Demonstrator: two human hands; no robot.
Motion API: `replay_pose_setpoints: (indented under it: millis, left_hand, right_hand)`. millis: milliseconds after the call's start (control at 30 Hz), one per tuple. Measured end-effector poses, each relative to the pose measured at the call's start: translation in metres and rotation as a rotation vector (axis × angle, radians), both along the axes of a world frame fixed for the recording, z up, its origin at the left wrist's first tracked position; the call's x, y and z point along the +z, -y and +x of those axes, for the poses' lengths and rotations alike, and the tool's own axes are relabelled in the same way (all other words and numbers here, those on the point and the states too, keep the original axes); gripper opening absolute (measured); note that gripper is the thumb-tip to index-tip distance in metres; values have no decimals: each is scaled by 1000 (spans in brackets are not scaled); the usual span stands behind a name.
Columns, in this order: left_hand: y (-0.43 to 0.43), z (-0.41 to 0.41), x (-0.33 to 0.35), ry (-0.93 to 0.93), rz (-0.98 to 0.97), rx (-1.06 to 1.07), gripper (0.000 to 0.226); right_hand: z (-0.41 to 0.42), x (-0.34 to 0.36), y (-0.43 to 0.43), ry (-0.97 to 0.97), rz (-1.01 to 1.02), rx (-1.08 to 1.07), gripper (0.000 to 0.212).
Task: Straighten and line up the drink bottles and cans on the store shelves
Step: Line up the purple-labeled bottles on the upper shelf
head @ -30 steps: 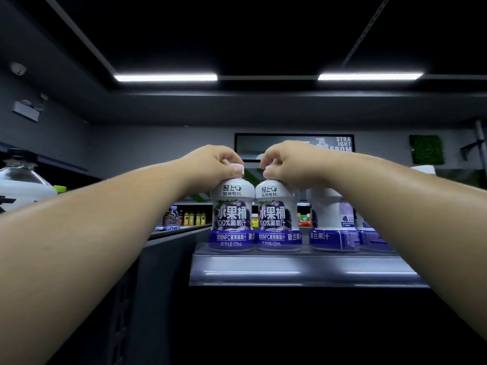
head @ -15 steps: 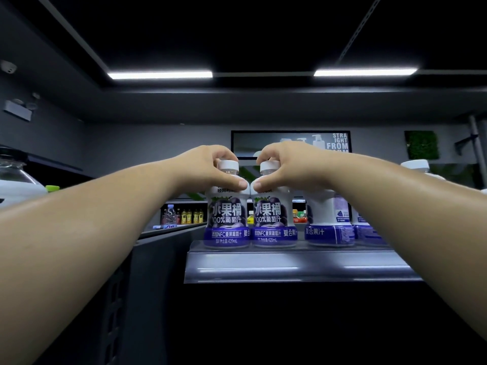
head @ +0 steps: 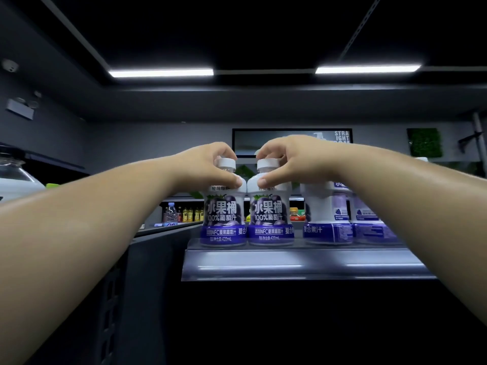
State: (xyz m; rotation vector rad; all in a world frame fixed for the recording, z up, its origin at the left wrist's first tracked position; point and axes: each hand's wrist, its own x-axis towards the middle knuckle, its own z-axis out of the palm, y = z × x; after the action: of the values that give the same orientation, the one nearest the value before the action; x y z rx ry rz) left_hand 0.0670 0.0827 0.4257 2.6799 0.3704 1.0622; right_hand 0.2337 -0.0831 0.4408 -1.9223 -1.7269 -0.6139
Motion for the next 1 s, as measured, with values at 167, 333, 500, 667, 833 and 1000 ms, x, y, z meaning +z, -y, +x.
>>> replay_pose_setpoints:
  millis: [167,333,500,667,833,1000]
  left_hand:
    - [25,9,5,37,215,30,60]
    - [62,36,14,-160,438,109,64]
    - [71,48,15,-270,527,248,64]
    - [64,47,14,-227,477,222,62]
    - [60,48,15,-218,455,202,64]
    - [55,47,15,-195,455,196,64]
  right_hand:
    - [25,6,40,146,102,-139,73]
    - [47,1,68,128,-57,-283,80]
    - [52,-12,60,34,-55,-229,84]
    - [55,-6,52,-34,-82,-182,66]
    - [50,-5,38,151,-66,-302,91]
    - [49,0,36,56,-80,-180,75]
